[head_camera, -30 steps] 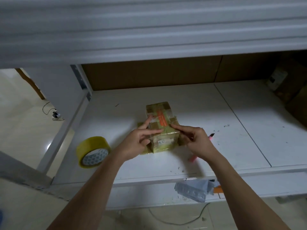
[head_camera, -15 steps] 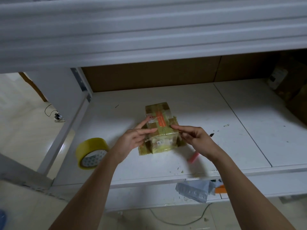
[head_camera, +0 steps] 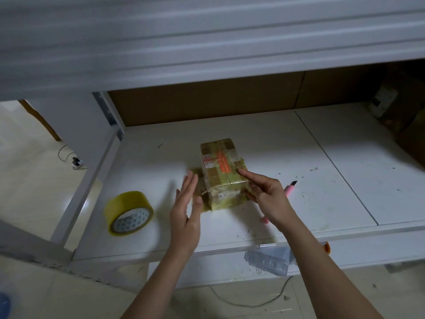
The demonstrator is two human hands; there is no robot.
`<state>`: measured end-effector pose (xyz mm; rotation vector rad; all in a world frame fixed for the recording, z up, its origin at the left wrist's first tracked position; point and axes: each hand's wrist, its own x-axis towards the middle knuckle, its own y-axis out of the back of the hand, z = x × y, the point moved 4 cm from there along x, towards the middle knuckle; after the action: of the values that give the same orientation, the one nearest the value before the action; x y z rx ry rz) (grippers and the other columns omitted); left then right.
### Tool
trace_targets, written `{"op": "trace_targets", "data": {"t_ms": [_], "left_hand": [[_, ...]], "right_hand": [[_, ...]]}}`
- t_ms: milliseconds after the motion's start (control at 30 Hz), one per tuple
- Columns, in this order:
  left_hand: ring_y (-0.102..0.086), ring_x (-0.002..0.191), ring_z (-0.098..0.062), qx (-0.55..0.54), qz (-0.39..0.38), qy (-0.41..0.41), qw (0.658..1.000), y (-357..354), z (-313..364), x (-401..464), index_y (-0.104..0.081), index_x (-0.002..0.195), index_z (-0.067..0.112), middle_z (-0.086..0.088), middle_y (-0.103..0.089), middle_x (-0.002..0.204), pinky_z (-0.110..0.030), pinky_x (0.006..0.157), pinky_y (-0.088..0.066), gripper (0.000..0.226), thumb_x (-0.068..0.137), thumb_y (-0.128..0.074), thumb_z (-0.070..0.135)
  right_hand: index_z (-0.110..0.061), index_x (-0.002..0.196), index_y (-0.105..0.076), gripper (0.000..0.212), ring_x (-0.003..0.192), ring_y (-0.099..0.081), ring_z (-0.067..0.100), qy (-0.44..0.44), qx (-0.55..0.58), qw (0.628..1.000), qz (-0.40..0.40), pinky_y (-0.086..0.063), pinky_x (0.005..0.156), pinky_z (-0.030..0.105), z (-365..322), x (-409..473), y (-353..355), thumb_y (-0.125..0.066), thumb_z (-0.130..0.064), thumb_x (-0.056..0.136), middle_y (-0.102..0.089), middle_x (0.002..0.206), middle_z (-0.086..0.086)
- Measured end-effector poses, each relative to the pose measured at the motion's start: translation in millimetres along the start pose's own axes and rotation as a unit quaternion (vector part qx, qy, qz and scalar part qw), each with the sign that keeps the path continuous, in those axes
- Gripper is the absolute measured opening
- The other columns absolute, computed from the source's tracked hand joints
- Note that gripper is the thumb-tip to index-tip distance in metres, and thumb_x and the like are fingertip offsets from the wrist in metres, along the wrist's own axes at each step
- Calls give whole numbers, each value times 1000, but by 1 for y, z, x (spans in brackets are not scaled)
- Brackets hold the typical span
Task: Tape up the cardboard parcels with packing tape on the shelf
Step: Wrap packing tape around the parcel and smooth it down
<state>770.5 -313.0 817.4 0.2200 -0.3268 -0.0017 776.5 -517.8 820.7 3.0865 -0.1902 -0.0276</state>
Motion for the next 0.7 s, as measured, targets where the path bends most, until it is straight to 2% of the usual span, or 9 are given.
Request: {"op": "trace_targets", "data": {"t_ms": [67, 167, 233, 333, 433, 567, 633, 667, 700], "left_hand": [[-21, 145, 3, 24, -24, -5, 999, -6, 1, -5, -39, 143, 33, 15, -32, 155, -34, 123, -10, 48, 95, -44, 41], [-14, 146, 6, 39, -56, 12, 998, -14, 2, -7, -31, 145, 37, 24, -23, 155, -14, 119, 0, 55, 92, -39, 50], [-10, 146, 7, 39, -74, 28, 996, -20, -1, -9, -24, 146, 40, 27, -18, 156, -13, 117, 2, 59, 91, -39, 53], [-8, 147, 5, 9, -87, 60, 994, -28, -8, -13, -16, 148, 46, 28, -16, 157, -30, 123, -8, 65, 90, -44, 53], [-14, 147, 2, -54, -91, 90, 990, -37, -10, -16, -12, 148, 50, 26, -19, 158, -41, 123, -16, 71, 88, -51, 48], [-21, 143, 9, -116, -102, 116, 981, -44, -7, -16, -17, 144, 53, 41, -25, 149, -30, 119, -21, 72, 85, -57, 42], [-31, 141, 4, -145, -95, 129, 976, -37, -10, -14, -28, 142, 48, 31, -37, 148, -30, 118, -27, 65, 89, -62, 28], [-36, 139, 1, -151, -90, 133, 975, -31, -10, -11, -34, 139, 45, 24, -42, 147, -30, 117, -30, 60, 92, -63, 22], [-41, 137, -2, -145, -86, 136, 976, -24, -9, -8, -40, 136, 42, 18, -47, 145, -31, 115, -34, 54, 94, -62, 16]], "right_hand": [[-32, 115, -67, 52, 81, -46, 21, -1, 7, 1000, 4, -44, 103, 48, -2, 0, -1, -39, 9, 99, -58, 68, -22], [-32, 115, -68, 53, 84, -48, 22, -2, 8, 1000, 5, -43, 102, 51, -3, -2, -2, -39, 9, 99, -63, 75, -20], [-32, 116, -68, 53, 83, -50, 21, -3, 6, 1000, 6, -44, 101, 49, -2, -2, -2, -39, 9, 99, -63, 75, -19], [-30, 117, -67, 51, 85, -55, 16, -3, 12, 1000, 4, -46, 102, 42, -3, -4, -3, -39, 9, 99, -68, 82, -23], [-33, 119, -67, 52, 88, -57, 29, 5, 5, 1000, 0, -46, 103, 45, -1, -3, -5, -40, 7, 100, -69, 88, -15], [-34, 119, -67, 53, 99, -55, 42, 7, 9, 1000, -4, -48, 102, 39, 3, -1, -2, -40, 7, 99, -69, 106, 12], [-34, 117, -68, 53, 97, -61, 27, 4, 19, 1000, -9, -50, 100, 32, 0, -2, -3, -40, 8, 99, -71, 100, 0], [-34, 115, -68, 53, 96, -61, 18, 3, 21, 1000, -15, -49, 101, 35, -1, -2, -3, -40, 9, 99, -71, 96, -7], [-34, 115, -68, 54, 93, -57, 17, 2, 17, 1000, -21, -46, 102, 41, -1, -1, -2, -39, 9, 99, -70, 93, -3]]}}
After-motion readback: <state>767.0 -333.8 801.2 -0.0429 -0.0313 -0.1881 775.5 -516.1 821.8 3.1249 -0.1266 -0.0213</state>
